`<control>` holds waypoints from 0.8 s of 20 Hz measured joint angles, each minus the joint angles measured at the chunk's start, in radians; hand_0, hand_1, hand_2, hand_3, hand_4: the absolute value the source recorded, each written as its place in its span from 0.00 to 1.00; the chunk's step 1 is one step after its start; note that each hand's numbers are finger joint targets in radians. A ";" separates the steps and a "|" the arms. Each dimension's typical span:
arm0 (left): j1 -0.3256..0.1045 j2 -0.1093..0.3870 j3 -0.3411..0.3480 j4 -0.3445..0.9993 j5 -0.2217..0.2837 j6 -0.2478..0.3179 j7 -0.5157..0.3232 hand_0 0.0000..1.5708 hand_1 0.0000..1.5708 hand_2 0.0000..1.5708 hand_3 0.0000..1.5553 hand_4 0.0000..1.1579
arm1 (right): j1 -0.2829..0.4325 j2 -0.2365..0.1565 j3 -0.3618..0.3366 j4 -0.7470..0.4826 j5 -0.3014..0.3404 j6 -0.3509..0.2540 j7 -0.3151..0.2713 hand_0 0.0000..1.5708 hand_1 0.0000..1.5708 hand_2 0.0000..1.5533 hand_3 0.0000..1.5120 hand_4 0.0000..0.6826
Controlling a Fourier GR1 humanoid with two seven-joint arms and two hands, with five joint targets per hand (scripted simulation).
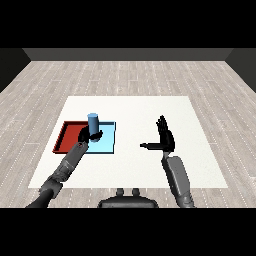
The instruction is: Pick the blue can and put it in the blue box
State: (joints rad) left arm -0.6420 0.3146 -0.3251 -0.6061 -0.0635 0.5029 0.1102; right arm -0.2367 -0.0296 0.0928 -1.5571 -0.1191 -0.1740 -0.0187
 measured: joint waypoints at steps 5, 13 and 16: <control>-0.110 -0.051 -0.026 0.222 -0.071 -0.015 0.092 0.77 0.77 0.66 0.00 0.69 | 0.011 -0.010 -0.040 0.057 -0.026 0.023 -0.040 0.00 0.00 0.00 0.00 0.00; -0.209 -0.124 0.003 0.446 -0.077 -0.119 0.185 0.93 0.93 0.85 0.08 0.54 | -0.032 -0.026 -0.094 0.168 -0.049 0.044 -0.069 0.00 0.00 0.00 0.00 0.00; -0.219 -0.143 -0.001 0.481 -0.079 -0.249 0.180 0.00 0.00 0.00 0.00 0.60 | -0.023 -0.026 -0.105 0.177 -0.057 0.049 -0.085 0.00 0.00 0.00 0.00 0.00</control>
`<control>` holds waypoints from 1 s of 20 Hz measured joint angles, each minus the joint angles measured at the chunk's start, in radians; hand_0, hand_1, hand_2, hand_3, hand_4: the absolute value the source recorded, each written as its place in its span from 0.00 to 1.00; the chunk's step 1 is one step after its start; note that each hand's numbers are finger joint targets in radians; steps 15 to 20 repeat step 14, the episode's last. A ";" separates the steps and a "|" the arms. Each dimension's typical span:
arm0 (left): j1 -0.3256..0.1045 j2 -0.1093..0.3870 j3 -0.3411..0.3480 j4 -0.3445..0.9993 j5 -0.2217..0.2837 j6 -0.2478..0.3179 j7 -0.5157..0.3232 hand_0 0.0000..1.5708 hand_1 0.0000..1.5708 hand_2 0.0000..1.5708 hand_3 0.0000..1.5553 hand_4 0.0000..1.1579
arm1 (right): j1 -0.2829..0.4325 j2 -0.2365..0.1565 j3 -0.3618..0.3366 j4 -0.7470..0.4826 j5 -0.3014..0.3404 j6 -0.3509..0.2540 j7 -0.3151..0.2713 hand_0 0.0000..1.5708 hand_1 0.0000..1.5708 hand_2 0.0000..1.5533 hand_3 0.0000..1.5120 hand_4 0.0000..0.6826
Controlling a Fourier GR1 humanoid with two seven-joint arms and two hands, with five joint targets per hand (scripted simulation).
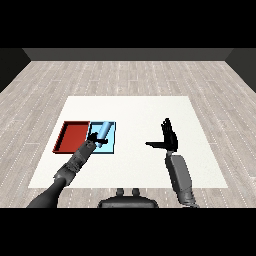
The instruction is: Pick the blue can and put it in the blue box
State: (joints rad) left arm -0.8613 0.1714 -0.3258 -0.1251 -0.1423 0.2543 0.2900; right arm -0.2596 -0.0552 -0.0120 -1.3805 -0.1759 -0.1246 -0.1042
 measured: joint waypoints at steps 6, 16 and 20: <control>-0.018 0.003 0.037 0.022 0.016 0.047 -0.030 0.00 0.00 0.00 0.00 0.00 | 0.013 -0.004 -0.008 0.020 0.004 0.009 -0.038 0.00 0.00 0.00 0.00 0.00; 0.026 0.014 0.167 -0.166 0.114 0.399 -0.327 0.00 0.00 0.00 0.00 0.00 | 0.004 -0.015 0.007 0.015 0.036 0.002 -0.042 0.00 0.00 0.00 0.00 0.00; 0.026 0.014 0.167 -0.166 0.114 0.399 -0.327 0.00 0.00 0.00 0.00 0.00 | 0.004 -0.015 0.007 0.015 0.036 0.002 -0.042 0.00 0.00 0.00 0.00 0.00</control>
